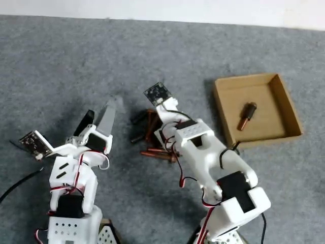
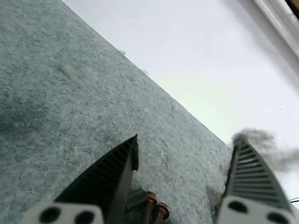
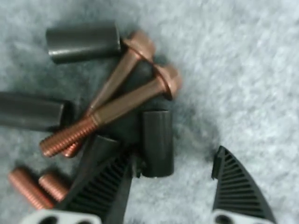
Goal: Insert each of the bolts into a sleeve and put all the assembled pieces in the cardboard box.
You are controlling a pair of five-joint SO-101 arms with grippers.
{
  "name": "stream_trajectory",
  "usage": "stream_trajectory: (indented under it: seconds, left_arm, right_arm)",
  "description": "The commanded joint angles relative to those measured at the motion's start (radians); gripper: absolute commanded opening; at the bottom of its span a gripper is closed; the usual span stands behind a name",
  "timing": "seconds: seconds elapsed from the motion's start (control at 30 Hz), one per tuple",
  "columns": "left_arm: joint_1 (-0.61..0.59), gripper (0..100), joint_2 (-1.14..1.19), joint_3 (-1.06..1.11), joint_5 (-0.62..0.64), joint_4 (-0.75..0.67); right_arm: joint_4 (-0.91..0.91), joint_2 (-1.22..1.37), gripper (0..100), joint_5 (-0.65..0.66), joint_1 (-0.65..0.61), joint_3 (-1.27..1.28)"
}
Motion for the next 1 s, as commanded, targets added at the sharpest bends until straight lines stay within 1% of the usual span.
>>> stream_trajectory:
  seconds: [0.0, 0.07, 0.23, 0.53, 0.67, 0.73, 0.87, 0.97]
  left_arm:
    - [-0.008, 30, -0.016, 0.018, -0.002, -0.025]
    - [-0.008, 30, -0.016, 0.018, -0.002, -0.025]
    - [-0.008, 30, -0.016, 0.018, -0.002, -0.025]
    - [-0.007, 30, -0.016, 0.019, -0.002, -0.025]
    - [0.018, 30, -0.016, 0.019, -0.006, -0.021]
    - [0.022, 30, -0.015, 0.019, -0.006, -0.021]
    - [0.022, 30, -0.015, 0.019, -0.006, -0.021]
    - [0.022, 30, -0.015, 0.019, -0.006, -0.021]
  right_arm:
    - [0.031, 0.002, 22.1, 0.009, -0.002, -0.007]
    - [0.031, 0.002, 17.0, 0.009, -0.002, -0.007]
    - [0.03, 0.002, 0.5, 0.011, -0.001, -0.007]
    - [0.03, -0.008, 0.4, 0.011, 0.012, -0.002]
    - [0.027, -0.102, 0.4, 0.011, 0.021, 0.024]
    - [-0.03, -0.168, 0.4, 0.011, 0.027, 0.094]
    - [-0.228, -0.329, 0.4, 0.011, 0.033, 0.297]
    - [-0.311, -0.464, 0.4, 0.006, 0.033, 0.418]
